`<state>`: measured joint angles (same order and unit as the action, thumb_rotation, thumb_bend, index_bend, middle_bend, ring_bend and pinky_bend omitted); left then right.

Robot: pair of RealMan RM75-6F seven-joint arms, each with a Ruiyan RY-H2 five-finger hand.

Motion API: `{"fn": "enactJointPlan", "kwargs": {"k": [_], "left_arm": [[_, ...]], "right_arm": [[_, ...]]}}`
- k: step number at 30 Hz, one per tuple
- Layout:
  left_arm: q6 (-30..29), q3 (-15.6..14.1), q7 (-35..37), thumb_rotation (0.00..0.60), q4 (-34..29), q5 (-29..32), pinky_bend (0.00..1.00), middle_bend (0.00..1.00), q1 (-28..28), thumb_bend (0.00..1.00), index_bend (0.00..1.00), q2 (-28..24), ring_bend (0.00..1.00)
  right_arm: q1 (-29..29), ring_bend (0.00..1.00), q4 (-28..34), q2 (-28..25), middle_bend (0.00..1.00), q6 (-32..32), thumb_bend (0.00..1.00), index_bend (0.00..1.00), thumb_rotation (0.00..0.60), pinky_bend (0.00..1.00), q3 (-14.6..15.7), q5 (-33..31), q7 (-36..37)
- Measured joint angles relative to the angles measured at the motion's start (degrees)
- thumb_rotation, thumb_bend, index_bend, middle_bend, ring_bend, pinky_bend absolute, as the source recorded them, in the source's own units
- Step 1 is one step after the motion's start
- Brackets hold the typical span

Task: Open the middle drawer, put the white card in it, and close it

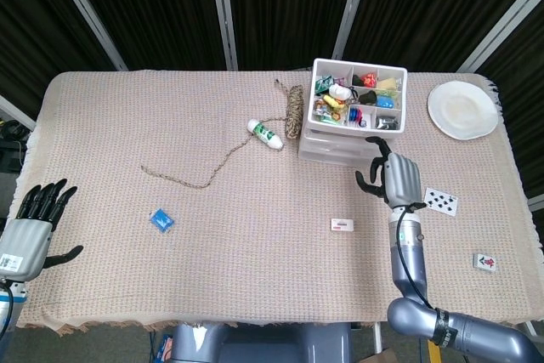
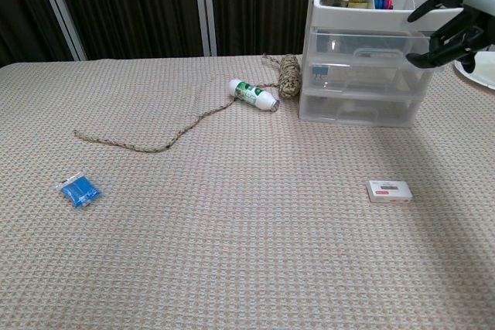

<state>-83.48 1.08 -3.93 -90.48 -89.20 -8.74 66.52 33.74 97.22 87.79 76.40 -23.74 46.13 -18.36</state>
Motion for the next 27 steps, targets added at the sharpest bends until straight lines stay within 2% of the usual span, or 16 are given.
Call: {"fn": "enactJointPlan", "kwargs": {"k": [8, 13, 19, 27], "left_arm": [[0.20, -0.04, 0.36, 0.600, -0.05, 0.03, 0.00, 0.00, -0.07, 0.14, 0.08, -0.14, 0.00], [0.34, -0.07, 0.48, 0.600, -0.12, 0.04, 0.00, 0.00, -0.12, 0.14, 0.08, -0.21, 0.00], [0.41, -0.10, 0.44, 0.600, -0.17, 0.06, 0.00, 0.00, -0.14, 0.14, 0.08, -0.24, 0.00], [0.25, -0.09, 0.29, 0.600, -0.14, -0.03, 0.00, 0.00, -0.10, 0.14, 0.07, -0.18, 0.00]], "right_arm": [[2.11, 0.82, -4.65, 1.71, 0.76, -0.62, 0.26, 0.24, 0.600, 0.72, -1.23, -3.72, -2.58], [2.86, 0.81, -6.67, 2.65, 0.76, -1.19, 0.26, 0.34, 0.600, 0.72, -1.87, -5.35, -3.33], [2.71, 0.82, -6.90, 3.17, 0.76, -1.53, 0.31, 0.42, 0.600, 0.72, -2.37, -6.24, -2.55], [1.74, 0.82, -5.70, 2.62, 0.76, -1.54, 0.35, 0.44, 0.600, 0.72, -2.33, -6.70, -1.71]]}}
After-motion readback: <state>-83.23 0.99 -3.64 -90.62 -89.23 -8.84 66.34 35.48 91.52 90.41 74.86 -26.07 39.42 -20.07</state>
